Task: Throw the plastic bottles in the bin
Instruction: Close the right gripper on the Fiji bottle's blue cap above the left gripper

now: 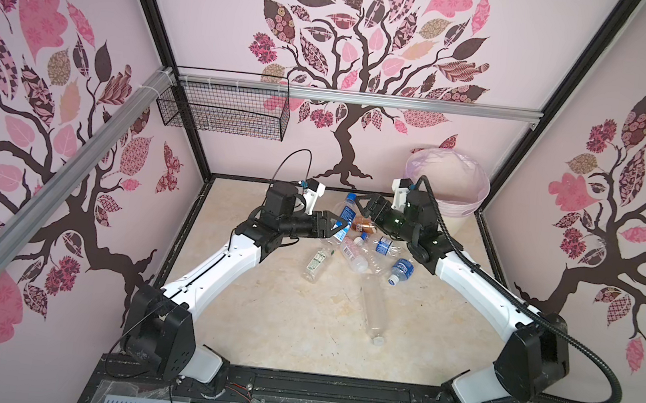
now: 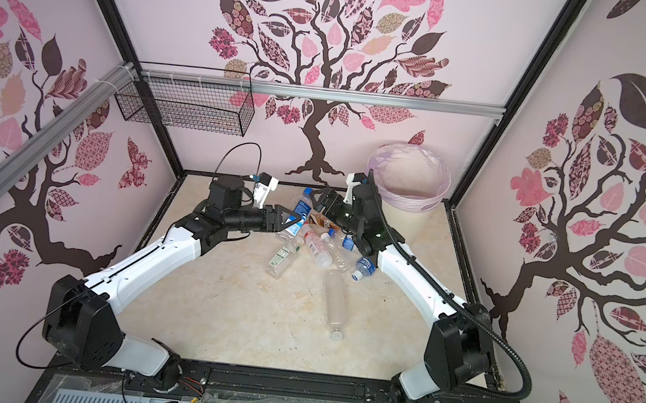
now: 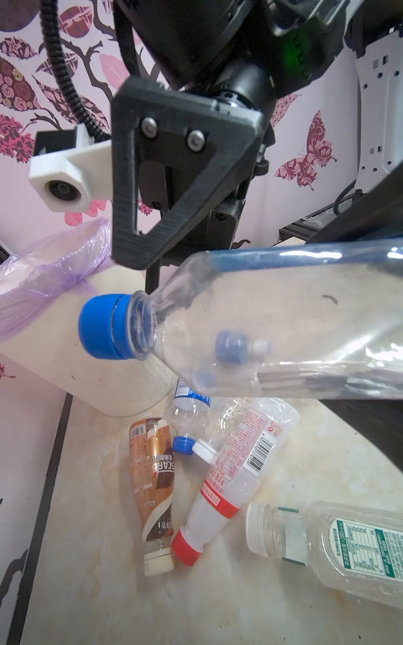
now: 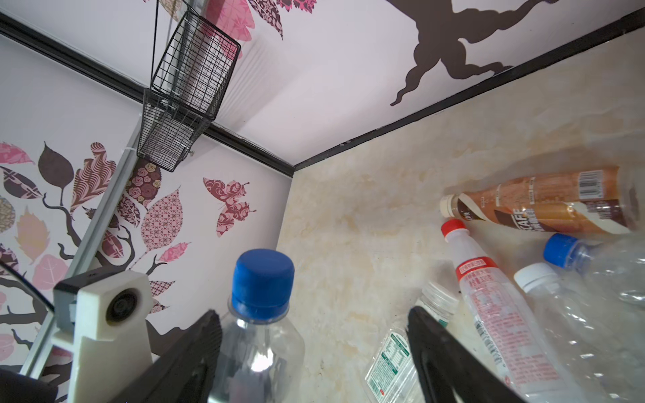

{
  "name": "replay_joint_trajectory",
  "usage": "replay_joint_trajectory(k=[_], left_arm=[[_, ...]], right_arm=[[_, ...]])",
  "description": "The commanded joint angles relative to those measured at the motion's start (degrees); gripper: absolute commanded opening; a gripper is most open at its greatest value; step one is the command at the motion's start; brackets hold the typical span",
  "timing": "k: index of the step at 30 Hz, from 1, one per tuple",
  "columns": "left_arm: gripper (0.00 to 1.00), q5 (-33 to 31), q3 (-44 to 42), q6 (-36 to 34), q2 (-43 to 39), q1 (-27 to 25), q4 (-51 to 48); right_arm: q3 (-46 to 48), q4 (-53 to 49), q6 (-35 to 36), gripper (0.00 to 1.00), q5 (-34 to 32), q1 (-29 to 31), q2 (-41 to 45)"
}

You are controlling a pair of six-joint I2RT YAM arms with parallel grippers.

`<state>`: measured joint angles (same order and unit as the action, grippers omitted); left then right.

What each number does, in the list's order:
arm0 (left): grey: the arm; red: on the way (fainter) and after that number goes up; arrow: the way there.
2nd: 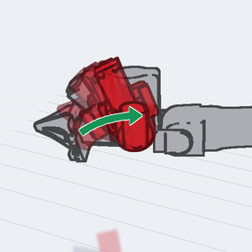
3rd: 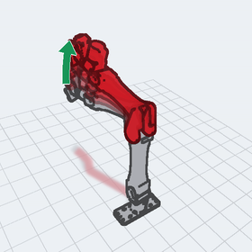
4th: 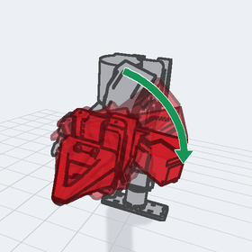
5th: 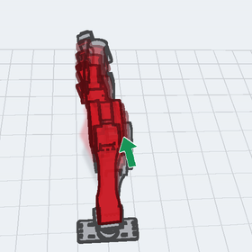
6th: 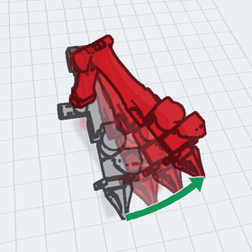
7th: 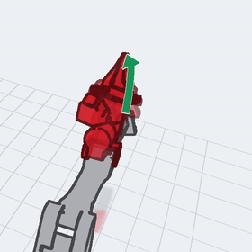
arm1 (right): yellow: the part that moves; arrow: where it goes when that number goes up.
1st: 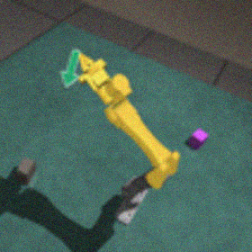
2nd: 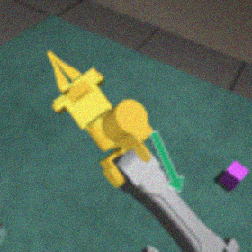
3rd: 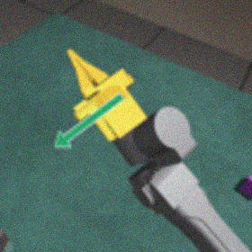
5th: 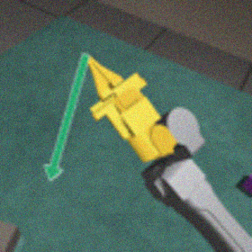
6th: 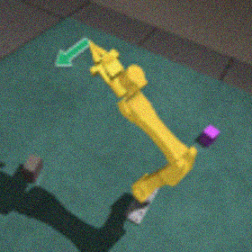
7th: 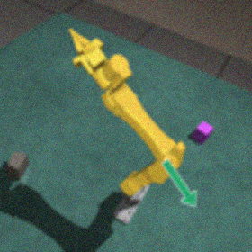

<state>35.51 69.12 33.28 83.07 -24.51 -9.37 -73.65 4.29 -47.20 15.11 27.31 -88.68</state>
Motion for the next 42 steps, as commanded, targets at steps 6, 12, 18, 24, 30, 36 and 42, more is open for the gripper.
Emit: replay_joint_trajectory(k=[6,12,18,24,30,36,42], left_arm=[[0.58,0.8,-2.2,0.5,-2.2,0.1,1.7],[0.58,0.9,-2.4,0.8,-2.2,0.1,2.0],[0.58,0.2,-2.5,0.7,-2.3,0.1,1.8],[0.6,0.1,-2.4,0.8,-1.9,0.1,1.6],[0.63,-0.4,-2.3,0.7,-1.8,0.1,1.2],[0.68,-1.3,-2.2,0.1,-2.0,0.1,0.4],[0.74,-2.6,-2.1,-0.7,-2.1,0.1,-0.5]], right_arm=[[-4.6,5.6,-3.7,0.75,3.7,0.5,-3.5],[-6.5,6.8,-4.7,0.66,5.6,1.4,-5.8],[-6.6,7.2,-4.5,0.53,5.7,2.3,-6.7],[-6.3,7.4,-4.6,0.36,5.6,2.4,-6.9],[-6.4,6.7,-3.7,0.24,5.0,2.4,-6.8],[-6.6,6.3,-3.2,0.18,5.0,2.4,-6.9],[-8.2,4.0,-0.9,0.15,4.0,2.3,-6.9]])
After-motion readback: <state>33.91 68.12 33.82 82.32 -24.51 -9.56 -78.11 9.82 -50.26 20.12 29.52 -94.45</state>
